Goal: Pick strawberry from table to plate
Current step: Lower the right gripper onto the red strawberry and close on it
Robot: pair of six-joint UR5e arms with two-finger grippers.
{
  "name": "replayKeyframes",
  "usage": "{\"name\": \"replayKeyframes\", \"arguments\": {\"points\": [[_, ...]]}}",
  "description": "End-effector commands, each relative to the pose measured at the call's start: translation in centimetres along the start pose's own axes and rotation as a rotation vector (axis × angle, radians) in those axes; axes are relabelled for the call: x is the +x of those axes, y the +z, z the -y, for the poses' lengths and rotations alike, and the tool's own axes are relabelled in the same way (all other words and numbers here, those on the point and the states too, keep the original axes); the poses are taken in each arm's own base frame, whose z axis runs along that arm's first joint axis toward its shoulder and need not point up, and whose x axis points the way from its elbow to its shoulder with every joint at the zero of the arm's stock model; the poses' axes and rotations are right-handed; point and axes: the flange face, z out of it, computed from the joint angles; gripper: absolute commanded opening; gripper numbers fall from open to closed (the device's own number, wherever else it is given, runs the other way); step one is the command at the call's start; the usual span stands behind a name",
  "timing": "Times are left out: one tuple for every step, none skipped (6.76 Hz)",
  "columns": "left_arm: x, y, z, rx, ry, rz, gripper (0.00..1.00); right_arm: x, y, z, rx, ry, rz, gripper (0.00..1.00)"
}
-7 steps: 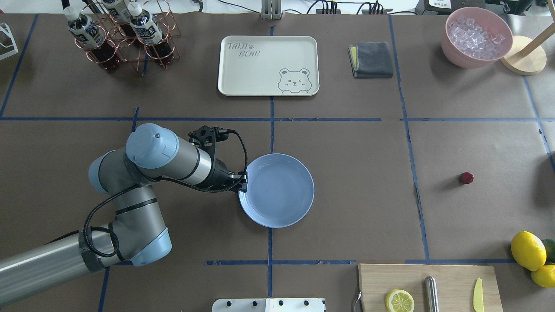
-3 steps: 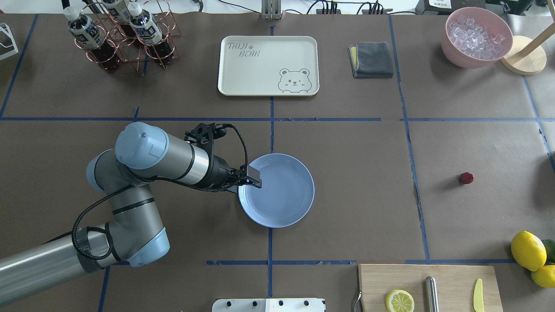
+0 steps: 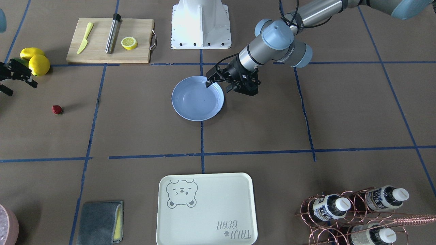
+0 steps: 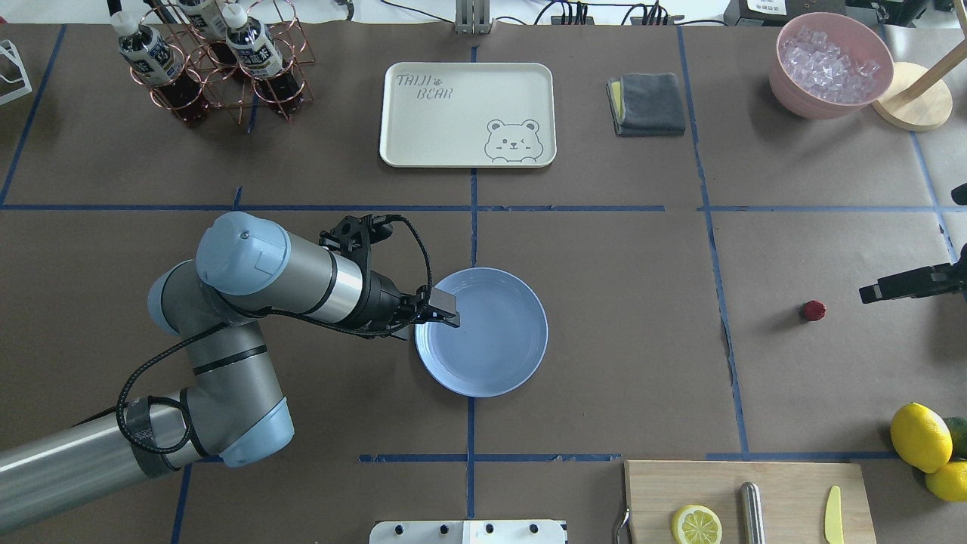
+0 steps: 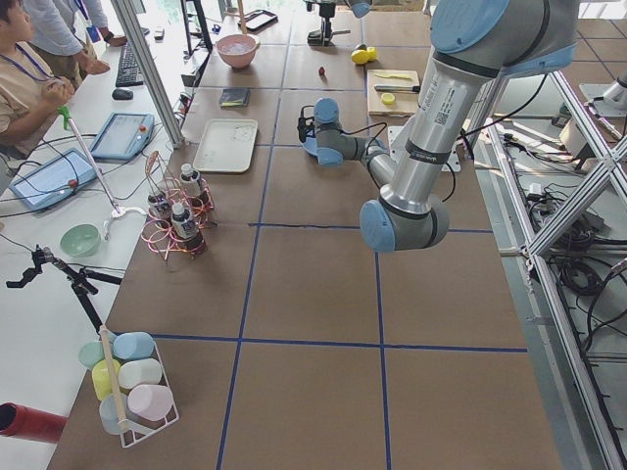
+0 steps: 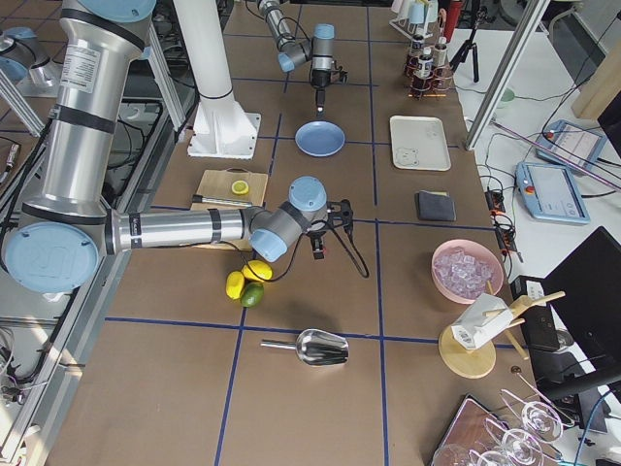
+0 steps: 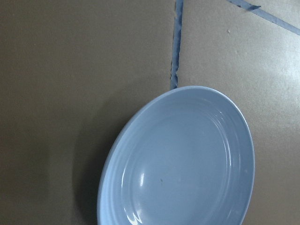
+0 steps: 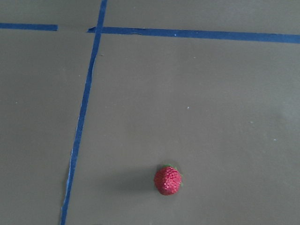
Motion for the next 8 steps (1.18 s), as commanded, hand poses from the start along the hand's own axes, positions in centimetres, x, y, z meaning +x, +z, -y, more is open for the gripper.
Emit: {"name": "replayKeyframes", "arguments": {"points": [[0.1, 0.0, 0.0, 0.0, -0.004, -0.001, 0.96, -3.4, 4.6, 0.2, 0.036, -0.033, -0.085, 0.99], [0.2, -0.1, 0.0, 0.001, -0.012, -0.004, 0.96, -3.5, 6.2, -0.3, 0.02, -0.036, -0.114, 0.99], [0.2, -0.1, 0.0, 0.002, -0.012, -0.004, 0.98, -3.4, 7.6, -0.9, 0.007, -0.047, -0.135, 0.99], [0.0, 0.0, -0.1, 0.001, -0.013, -0.001, 0.98, -2.2, 8.6, -1.3, -0.008, -0.035, -0.16, 0.99], [0.1, -0.1, 0.0, 0.002, -0.014, -0.003, 0.99, -1.2, 9.2, -1.4, -0.018, -0.026, -0.176, 0.99], [0.1, -0.1, 0.0, 0.002, -0.014, -0.003, 0.99, -1.5, 9.4, -1.5, -0.024, -0.029, -0.173, 0.96], [0.1, -0.1, 0.0, 0.002, -0.013, -0.004, 0.99, -1.8, 10.1, -0.9, -0.022, -0.034, -0.171, 0.94], [0.3, -0.3, 0.0, 0.01, -0.011, -0.008, 0.99, -2.1, 10.3, -0.5, -0.018, -0.037, -0.167, 0.92]]}}
